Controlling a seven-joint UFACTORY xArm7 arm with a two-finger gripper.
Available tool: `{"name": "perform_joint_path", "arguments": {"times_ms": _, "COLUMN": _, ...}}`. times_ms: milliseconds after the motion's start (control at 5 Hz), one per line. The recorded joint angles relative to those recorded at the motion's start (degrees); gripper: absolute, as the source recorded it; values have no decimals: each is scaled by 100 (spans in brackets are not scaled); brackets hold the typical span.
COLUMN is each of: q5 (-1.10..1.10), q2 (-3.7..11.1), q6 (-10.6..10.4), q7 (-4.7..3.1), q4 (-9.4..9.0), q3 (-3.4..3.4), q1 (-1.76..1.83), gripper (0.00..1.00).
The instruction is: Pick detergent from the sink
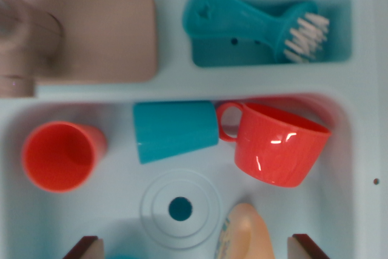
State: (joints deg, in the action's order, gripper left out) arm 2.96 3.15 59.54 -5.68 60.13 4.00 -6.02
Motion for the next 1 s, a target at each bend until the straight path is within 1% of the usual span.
{"name": "perform_joint_path", "arguments": {"times_ms": 200, "q5": 0, "q2": 0, "q6": 0, "q7": 0, "q4": 0, "q3": 0, "q1": 0, "gripper": 0}}
{"name": "perform_joint_path", "arguments": {"times_ms": 400, "q5": 9, "q2": 23, "q6": -238, "q7": -58, "q4": -214, "q3": 34, "q1": -42, "gripper": 0}}
{"name": "perform_joint_path", "arguments": {"times_ms": 600, "q5": 9, "q2": 23, "q6": -238, "q7": -58, "q4": -214, "q3": 34, "q1": -42, "gripper": 0}}
{"name": "perform_joint_path", "arguments": {"times_ms": 1000, "q5": 26, "q2": 68, "q6": -696, "q7": -170, "q4": -625, "q3": 98, "q1": -122, "gripper": 0}}
